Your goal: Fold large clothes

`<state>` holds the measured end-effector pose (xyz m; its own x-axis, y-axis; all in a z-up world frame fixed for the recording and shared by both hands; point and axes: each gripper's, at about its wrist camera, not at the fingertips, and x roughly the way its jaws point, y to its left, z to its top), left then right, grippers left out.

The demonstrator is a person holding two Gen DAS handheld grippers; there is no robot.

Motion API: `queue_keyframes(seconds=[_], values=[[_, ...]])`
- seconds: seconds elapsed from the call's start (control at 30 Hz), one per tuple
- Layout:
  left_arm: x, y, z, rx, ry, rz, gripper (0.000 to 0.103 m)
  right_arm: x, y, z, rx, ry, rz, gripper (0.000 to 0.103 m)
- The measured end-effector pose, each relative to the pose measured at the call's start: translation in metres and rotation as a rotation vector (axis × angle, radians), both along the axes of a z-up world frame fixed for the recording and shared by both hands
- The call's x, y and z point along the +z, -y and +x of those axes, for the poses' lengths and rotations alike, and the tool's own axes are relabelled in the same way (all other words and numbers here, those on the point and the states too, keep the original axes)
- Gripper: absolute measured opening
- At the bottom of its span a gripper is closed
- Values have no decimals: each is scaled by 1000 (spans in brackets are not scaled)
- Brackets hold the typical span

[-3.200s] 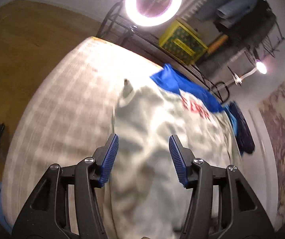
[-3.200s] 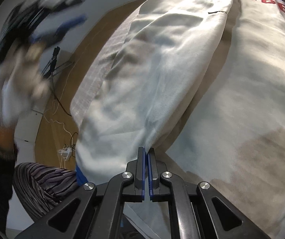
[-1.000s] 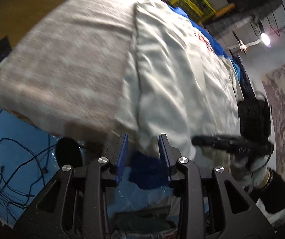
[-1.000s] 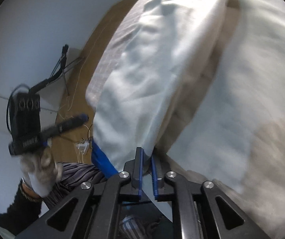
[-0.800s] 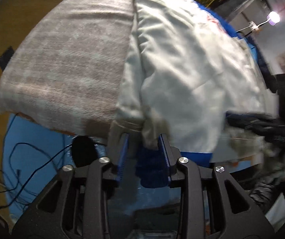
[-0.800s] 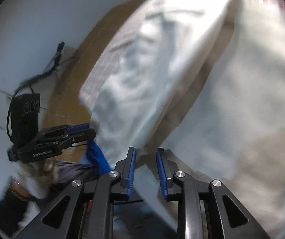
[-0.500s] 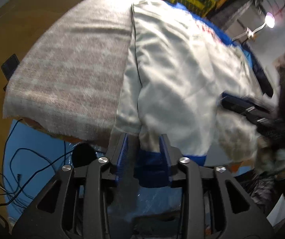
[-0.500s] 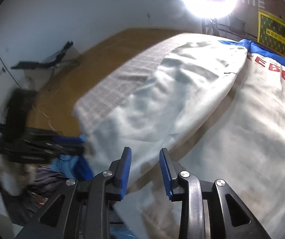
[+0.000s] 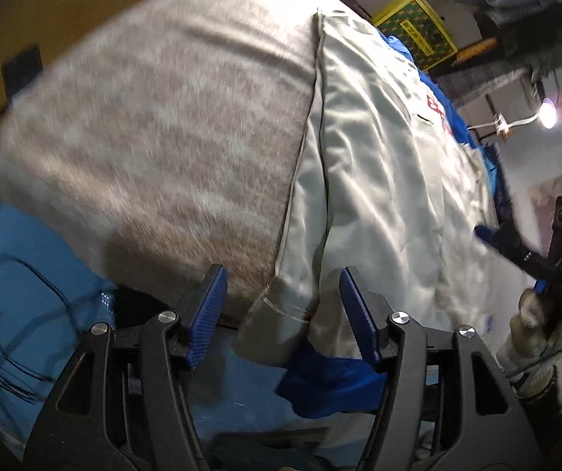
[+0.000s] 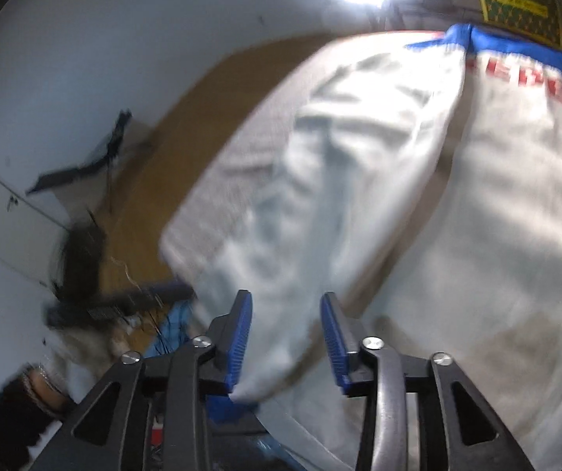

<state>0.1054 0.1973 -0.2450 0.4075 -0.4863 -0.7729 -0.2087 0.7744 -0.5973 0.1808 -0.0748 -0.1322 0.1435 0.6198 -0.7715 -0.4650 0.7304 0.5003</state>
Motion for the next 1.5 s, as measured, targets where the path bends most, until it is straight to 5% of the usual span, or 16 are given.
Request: queue_keyframes(seconds=[0.23, 0.33, 0.4, 0.47, 0.6, 0.7, 0.73, 0.8, 0.87, 1.13, 1.2, 1.5], values=[[-9, -19, -6, 54, -6, -233, 58, 39, -37, 53, -12, 49, -21, 59], [4, -8, -5, 21, 39, -191, 42, 37, -67, 79, 11, 15, -43, 64], [14, -2, -4, -11, 68, -172, 13, 33, -82, 91, 30, -1, -80, 65], [22, 4, -2, -47, 93, -197, 4, 27, -104, 106, 46, 6, -125, 67], [38, 28, -2, -141, 149, -81, 4, 9, -147, 134, 58, 27, -242, 70], [51, 25, -7, -114, 190, 55, 7, -5, -167, 151, 39, 35, -321, 70], [50, 19, -7, -91, 186, 71, 12, -10, -169, 154, 40, 19, -318, 69], [40, 0, -8, -22, 158, 35, 50, -15, -172, 159, 39, -6, -306, 69], [26, -14, -6, 34, 117, -22, 55, -16, -171, 162, 45, -15, -293, 69], [-5, -3, 3, -25, 9, -127, 53, -22, -169, 181, 1, -31, -304, 69], [-4, 1, 3, -59, 9, -87, 19, -26, -169, 186, -17, -40, -309, 69], [36, 26, 0, -149, 164, -125, 13, -54, -200, 205, -27, -53, -418, 70]])
